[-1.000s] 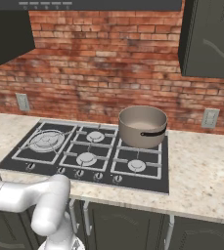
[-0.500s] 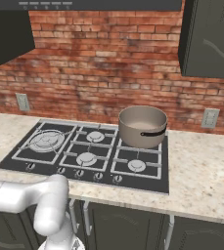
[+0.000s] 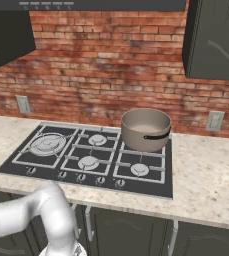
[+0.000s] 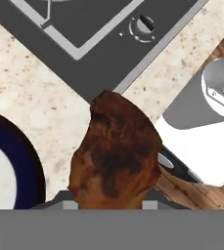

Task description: Retrieve the frozen meat and place it in the pot on a burner. Then turn the burner on.

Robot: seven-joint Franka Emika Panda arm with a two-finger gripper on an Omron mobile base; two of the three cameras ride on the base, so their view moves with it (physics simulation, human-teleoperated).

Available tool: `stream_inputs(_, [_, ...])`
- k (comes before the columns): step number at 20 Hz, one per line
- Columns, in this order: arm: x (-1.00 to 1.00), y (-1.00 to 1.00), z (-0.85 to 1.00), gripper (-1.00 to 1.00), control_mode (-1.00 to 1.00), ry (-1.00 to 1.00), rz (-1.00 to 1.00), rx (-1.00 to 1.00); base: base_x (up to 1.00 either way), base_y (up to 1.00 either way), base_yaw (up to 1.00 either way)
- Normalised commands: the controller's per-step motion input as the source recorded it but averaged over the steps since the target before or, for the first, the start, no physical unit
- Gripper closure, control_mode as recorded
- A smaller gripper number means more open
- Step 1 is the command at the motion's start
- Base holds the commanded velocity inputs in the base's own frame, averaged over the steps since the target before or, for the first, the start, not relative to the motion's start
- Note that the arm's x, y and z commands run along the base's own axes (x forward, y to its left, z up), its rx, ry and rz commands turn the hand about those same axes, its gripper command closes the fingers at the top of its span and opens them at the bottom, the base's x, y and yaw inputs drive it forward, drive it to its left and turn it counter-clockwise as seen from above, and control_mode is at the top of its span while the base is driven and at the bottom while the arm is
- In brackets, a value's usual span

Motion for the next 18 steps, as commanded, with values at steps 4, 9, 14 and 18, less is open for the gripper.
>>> stream_inputs(4, [-0.81, -1.00, 0.44, 1.00, -1.00, -0.20, -0.13, 0.06, 0.00, 0.00, 0.00])
stream_inputs(9, [-0.43, -1.00, 0.35, 1.00, -1.00, -0.18, -0.06, 0.09, 0.00, 0.00, 0.00])
stream_inputs(14, [0.05, -1.00, 0.06, 1.00, -1.00, -0.09, 0.05, 0.07, 0.00, 0.00, 0.00])
stream_inputs(18, [0.29, -1.00, 0.37, 1.00, -1.00, 0.00, 0.11, 0.13, 0.00, 0.00, 0.00])
